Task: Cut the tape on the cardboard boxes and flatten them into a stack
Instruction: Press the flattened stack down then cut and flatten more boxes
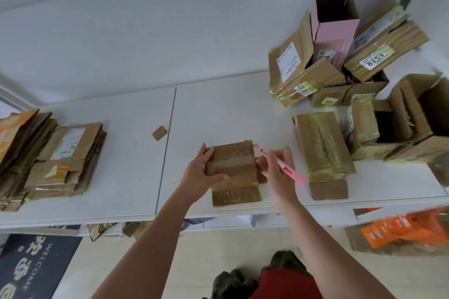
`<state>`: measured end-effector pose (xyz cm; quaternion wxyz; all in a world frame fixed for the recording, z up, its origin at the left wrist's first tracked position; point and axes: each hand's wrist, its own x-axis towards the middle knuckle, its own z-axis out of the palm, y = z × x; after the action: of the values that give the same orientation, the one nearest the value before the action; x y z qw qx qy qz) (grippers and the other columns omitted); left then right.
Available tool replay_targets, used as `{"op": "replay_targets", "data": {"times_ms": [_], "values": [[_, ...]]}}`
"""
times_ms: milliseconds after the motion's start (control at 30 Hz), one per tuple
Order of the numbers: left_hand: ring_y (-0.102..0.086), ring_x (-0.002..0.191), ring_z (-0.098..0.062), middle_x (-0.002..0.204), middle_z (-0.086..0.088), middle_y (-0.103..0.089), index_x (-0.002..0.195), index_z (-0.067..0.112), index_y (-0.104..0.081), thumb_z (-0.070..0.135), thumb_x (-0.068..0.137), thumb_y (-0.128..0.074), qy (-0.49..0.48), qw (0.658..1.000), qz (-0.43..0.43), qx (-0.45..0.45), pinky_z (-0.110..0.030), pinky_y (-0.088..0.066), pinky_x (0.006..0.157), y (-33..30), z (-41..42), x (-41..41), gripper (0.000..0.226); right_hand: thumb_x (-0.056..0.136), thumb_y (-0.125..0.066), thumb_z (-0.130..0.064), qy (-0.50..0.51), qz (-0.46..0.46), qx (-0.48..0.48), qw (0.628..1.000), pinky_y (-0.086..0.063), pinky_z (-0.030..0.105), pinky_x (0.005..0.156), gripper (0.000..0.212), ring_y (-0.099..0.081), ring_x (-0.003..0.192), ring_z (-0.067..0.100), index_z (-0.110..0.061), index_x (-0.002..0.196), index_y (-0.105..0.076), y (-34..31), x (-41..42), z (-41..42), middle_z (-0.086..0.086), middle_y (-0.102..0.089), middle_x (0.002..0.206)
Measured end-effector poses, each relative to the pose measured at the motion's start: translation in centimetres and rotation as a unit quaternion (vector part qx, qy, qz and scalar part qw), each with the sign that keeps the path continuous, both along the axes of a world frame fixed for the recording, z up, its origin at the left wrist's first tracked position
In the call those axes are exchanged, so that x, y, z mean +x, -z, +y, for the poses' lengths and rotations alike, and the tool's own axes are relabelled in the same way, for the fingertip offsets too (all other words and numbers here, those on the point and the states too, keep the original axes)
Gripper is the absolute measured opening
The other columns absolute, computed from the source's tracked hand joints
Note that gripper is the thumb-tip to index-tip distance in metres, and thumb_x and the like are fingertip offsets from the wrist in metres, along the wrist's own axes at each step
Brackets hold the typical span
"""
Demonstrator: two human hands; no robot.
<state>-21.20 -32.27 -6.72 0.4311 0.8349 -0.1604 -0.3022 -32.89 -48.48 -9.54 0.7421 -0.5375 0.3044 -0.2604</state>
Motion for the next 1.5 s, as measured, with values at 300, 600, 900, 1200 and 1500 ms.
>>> {"op": "replay_targets", "data": {"times_ms": [300, 600, 900, 1200, 1500], "values": [[-0.030, 0.144, -0.015, 0.161, 0.010, -0.021, 0.151, 0.018, -0.037, 0.015, 0.069, -0.088, -0.016, 1.000, -0.022, -0.004, -0.042, -0.039, 0.114, 0.5, 0.1, -0.1, 0.096, 0.103, -0.050, -0.017, 0.008, 0.013, -0.023, 1.000, -0.053, 0.025, 0.061, 0.015, -0.062, 0.066, 0.010, -0.013, 0.088, -0.045, -0.1, 0.1, 0.4, -0.002, -0.064, 0.069], [-0.032, 0.142, -0.016, 0.159, 0.008, -0.023, 0.151, 0.016, -0.038, 0.013, 0.071, -0.087, -0.016, 0.999, -0.029, -0.008, -0.042, -0.040, 0.113, 0.4, 0.1, -0.3, 0.094, 0.102, -0.051, -0.017, 0.010, 0.007, -0.014, 1.000, -0.053, 0.027, 0.064, 0.018, -0.062, 0.067, 0.011, -0.014, 0.086, -0.045, 0.0, 0.0, 0.4, 0.001, -0.063, 0.069], [-0.039, 0.132, -0.013, 0.149, 0.011, -0.029, 0.151, 0.015, -0.036, 0.015, 0.073, -0.085, 0.002, 0.998, -0.058, 0.008, -0.034, -0.044, 0.109, 0.1, 0.0, -0.6, 0.092, 0.101, -0.051, -0.008, -0.027, 0.018, -0.039, 0.999, -0.054, 0.060, 0.081, 0.021, -0.062, 0.072, 0.021, -0.012, 0.082, -0.043, -0.1, -0.4, -0.7, 0.009, -0.061, 0.070], [-0.041, 0.123, -0.011, 0.137, 0.016, -0.028, 0.151, 0.011, -0.036, 0.014, 0.075, -0.084, 0.019, 0.997, -0.074, 0.019, -0.032, -0.046, 0.106, -0.4, -0.1, -0.8, 0.091, 0.100, -0.052, -0.008, -0.043, 0.012, -0.038, 0.998, -0.057, 0.057, 0.084, 0.024, -0.061, 0.073, 0.018, -0.010, 0.079, -0.040, -0.3, -2.1, -0.2, 0.006, -0.058, 0.070], [-0.039, 0.122, -0.009, 0.136, 0.015, -0.029, 0.150, 0.011, -0.037, 0.015, 0.074, -0.084, 0.019, 0.995, -0.092, 0.035, -0.031, -0.045, 0.107, -0.5, -0.2, -0.9, 0.089, 0.100, -0.051, -0.004, -0.076, -0.006, -0.040, 0.996, -0.057, 0.050, 0.090, 0.023, -0.061, 0.079, 0.024, -0.010, 0.079, -0.042, 0.4, -3.9, 0.6, 0.006, -0.057, 0.070]]}}
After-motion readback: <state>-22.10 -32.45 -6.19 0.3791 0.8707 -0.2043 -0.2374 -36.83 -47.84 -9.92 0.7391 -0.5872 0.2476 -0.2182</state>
